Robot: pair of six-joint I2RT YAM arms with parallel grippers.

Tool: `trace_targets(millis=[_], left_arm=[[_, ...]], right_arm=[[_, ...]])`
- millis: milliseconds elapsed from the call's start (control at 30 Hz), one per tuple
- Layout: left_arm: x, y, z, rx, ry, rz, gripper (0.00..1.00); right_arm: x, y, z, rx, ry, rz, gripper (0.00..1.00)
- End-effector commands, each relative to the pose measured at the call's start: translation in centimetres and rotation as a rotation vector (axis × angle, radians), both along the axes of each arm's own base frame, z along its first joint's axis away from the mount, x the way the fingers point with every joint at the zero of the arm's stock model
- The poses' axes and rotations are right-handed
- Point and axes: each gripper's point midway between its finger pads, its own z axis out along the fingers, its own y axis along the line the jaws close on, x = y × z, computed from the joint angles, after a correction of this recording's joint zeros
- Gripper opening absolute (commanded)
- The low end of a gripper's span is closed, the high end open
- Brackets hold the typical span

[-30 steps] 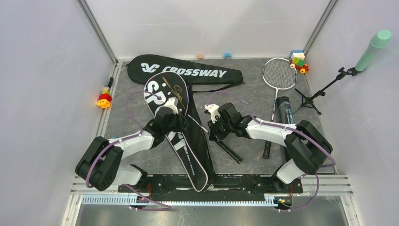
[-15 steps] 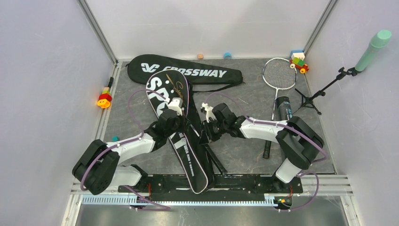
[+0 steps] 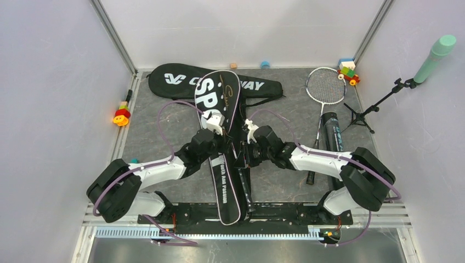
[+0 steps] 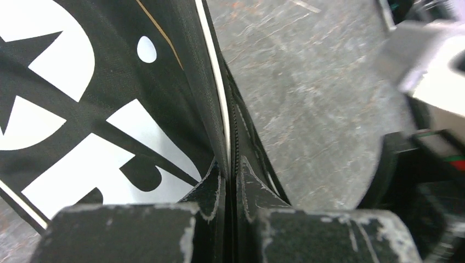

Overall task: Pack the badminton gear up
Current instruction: Place the racket in the racket bag.

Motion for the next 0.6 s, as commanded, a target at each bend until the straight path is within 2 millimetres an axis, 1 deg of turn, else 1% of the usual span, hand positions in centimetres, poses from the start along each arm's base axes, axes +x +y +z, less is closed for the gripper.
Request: trace_targets(millis=[0, 33, 100, 167, 200, 233, 267, 333, 400, 467, 533, 567], left_arm=[[-7.5, -5.9, 5.6, -0.345, 0.036, -0.354, 0.02], [-8.1, -5.7, 6.0, -0.406, 0.067, -0.343, 0.02], [-7.9, -4.3, 5.4, -0.471, 0.133, -0.230, 0.02], [-7.9, -3.0, 4.4, -0.478, 0.163, -0.152, 0.02], [-8.0, -2.5, 4.3, -0.471, 0.168, -0.136, 0.02], [-8.1, -2.2, 3.8, -0.446, 0.188, -0.123, 0.02], [-8.5, -2.1, 3.7, -0.438, 0.198, -0.138, 0.02], [-9.3, -2.1, 3.4, -0.447, 0.231, -0.156, 0.02], [-9.1, -1.8, 2.3, -0.445, 0.257, -0.120, 0.02], [-8.5, -1.5, 1.6, -0.432, 0.268, -0.070, 0.02], [-7.7, -1.4, 1.7, -0.432, 0.249, -0.037, 0.02], [-6.8, -0.9, 1.8, -0.428, 0.226, 0.015, 0.02]], right_arm=[[7.6, 3.1, 9.9, 0.342, -0.417, -0.204, 0.00], [8.1, 2.8, 9.8, 0.353, -0.440, -0.242, 0.00], [8.3, 3.1, 10.1, 0.394, -0.451, -0.247, 0.00], [8.0, 4.2, 10.8, 0.452, -0.476, -0.203, 0.00], [7.8, 4.6, 10.6, 0.469, -0.466, -0.182, 0.00], [7.6, 5.2, 10.6, 0.491, -0.461, -0.158, 0.00], [7.0, 5.7, 10.7, 0.521, -0.445, -0.122, 0.00], [6.0, 6.4, 12.1, 0.593, -0.450, -0.060, 0.00], [5.5, 6.6, 13.4, 0.626, -0.468, -0.027, 0.00], [5.1, 6.6, 13.8, 0.610, -0.483, 0.005, 0.00], [4.8, 6.0, 12.8, 0.517, -0.512, 0.041, 0.00], [4.8, 5.3, 11.8, 0.447, -0.525, 0.048, 0.04]])
